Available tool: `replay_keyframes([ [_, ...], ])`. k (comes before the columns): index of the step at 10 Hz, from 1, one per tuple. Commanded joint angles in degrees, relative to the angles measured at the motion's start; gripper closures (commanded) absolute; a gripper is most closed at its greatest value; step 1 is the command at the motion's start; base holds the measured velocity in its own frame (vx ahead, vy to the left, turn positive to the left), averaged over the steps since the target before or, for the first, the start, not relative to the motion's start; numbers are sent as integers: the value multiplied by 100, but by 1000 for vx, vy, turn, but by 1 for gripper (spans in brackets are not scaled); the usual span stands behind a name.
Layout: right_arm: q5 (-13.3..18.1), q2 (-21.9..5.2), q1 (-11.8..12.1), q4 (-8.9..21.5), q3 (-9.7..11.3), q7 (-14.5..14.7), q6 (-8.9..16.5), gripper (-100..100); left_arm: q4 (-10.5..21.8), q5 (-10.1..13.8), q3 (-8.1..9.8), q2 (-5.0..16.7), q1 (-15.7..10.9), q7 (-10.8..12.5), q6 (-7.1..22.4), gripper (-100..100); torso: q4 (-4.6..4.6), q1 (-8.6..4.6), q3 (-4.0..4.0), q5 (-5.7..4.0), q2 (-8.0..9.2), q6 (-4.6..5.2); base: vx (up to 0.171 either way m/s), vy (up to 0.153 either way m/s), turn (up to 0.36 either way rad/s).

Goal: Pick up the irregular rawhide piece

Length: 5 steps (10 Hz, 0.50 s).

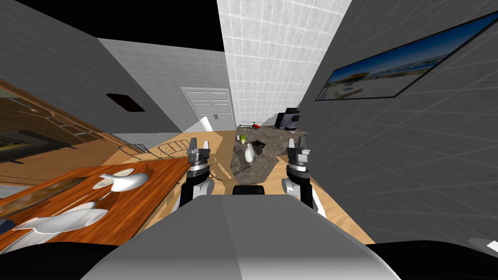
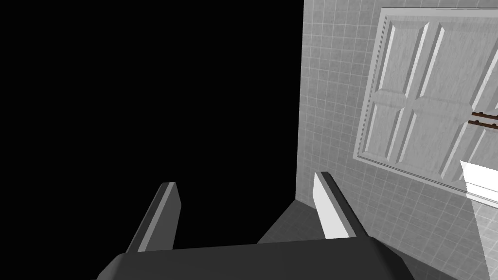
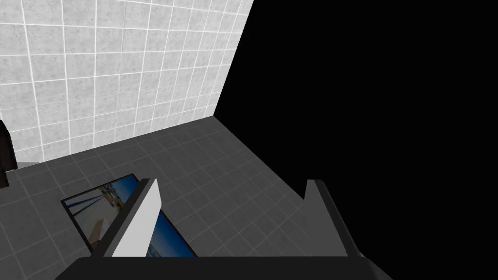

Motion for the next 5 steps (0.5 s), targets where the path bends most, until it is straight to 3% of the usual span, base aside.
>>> replay_keyframes([
  [1,99,-163,-24,54,-43,52,-22,-100,0,0,0,0,0,0,0,0,0,0,0,0,0,0,-5,-20,41],
  [5,683,-597,-189,344,-300,393,-152,-100,0,0,1,1,0,0,0,0,2,-34,6,-8,10,-1,-23,-74,102],
])
